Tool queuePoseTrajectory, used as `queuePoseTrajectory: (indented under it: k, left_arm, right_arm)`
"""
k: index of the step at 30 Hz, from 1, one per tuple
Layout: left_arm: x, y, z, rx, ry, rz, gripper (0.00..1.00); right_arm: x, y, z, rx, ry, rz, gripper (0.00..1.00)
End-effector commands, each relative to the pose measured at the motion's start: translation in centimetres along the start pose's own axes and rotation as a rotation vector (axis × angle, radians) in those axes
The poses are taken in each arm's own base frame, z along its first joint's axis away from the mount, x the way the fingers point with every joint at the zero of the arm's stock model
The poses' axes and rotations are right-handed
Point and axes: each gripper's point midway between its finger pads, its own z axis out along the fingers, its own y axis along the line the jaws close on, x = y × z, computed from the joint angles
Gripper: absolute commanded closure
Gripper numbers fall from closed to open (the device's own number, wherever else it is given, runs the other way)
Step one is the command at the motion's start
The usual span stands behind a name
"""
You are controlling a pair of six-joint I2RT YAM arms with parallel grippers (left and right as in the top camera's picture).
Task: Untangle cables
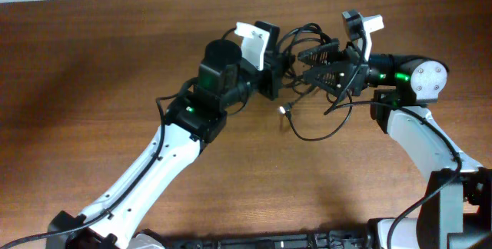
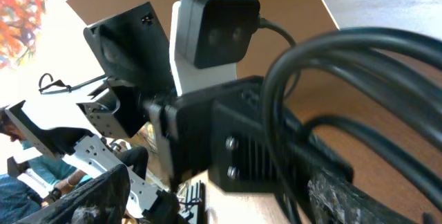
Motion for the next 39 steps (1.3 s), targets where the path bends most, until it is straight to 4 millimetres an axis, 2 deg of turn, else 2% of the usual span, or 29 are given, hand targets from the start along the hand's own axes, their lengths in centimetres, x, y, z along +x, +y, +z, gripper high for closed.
queuePoseTrajectory:
  k: [1,10,18,19,20,22,23,25,28,30,31,32,36,39]
  left_arm:
    - [-0.2,-1.0,0.0,0.027,-0.003,-0.002,1.0]
    - [0.5,-0.5,0.7,0.0,0.008,-0.007,1.0]
    - [1.3,-1.9,1.3,0.03,0.029,0.002,1.0]
    - [1.3,-1.9,1.3,0.029,0.029,0.002,1.0]
    - [1.3,-1.8,1.3,0.022,0.027,0.002,1.0]
    - [1.2,-1.4,1.3,0.001,0.021,0.002,1.0]
    - [1.2,-1.1,1.3,-0.013,0.017,0.001,1.0]
    - [1.3,-0.4,1.3,-0.054,0.017,0.003,1.0]
    - [2.1,1.3,1.1,-0.145,0.045,0.06,1.0]
    - [3.0,3.8,0.5,-0.284,0.077,0.083,1.0]
    - [3.6,5.7,-0.2,-0.391,0.107,0.122,1.0]
    - [3.9,6.7,-0.7,-0.445,0.126,0.154,1.0]
    - [4.5,10.7,-3.4,-0.686,0.269,0.479,1.0]
    - [3.5,13.0,-5.8,-0.875,0.321,0.615,1.0]
  right_arm:
    - [-1.3,0.7,0.3,0.005,-0.041,-0.061,0.2]
    - [-1.3,2.2,1.2,-0.033,-0.04,-0.116,0.23]
    - [-1.8,2.1,1.1,-0.026,-0.069,-0.115,0.24]
    - [-1.9,2.0,1.1,-0.025,-0.072,-0.113,0.32]
    - [-1.9,2.1,1.1,-0.025,-0.072,-0.112,0.48]
    - [-1.9,2.1,1.1,-0.025,-0.074,-0.093,0.92]
    - [-2.0,2.1,1.1,-0.026,-0.076,-0.085,0.96]
    - [-2.1,2.7,1.1,-0.035,-0.081,-0.11,0.96]
    - [-2.9,3.4,0.8,-0.041,-0.121,-0.112,0.96]
    - [-3.6,3.4,0.1,-0.026,-0.153,-0.081,0.96]
    - [-4.2,3.1,-0.5,-0.011,-0.182,-0.053,0.96]
    - [-4.6,2.9,-1.0,-0.002,-0.202,-0.03,0.96]
    - [-6.9,1.6,-4.6,0.066,-0.333,0.084,0.96]
    - [-8.0,0.8,-7.6,0.116,-0.412,0.145,0.96]
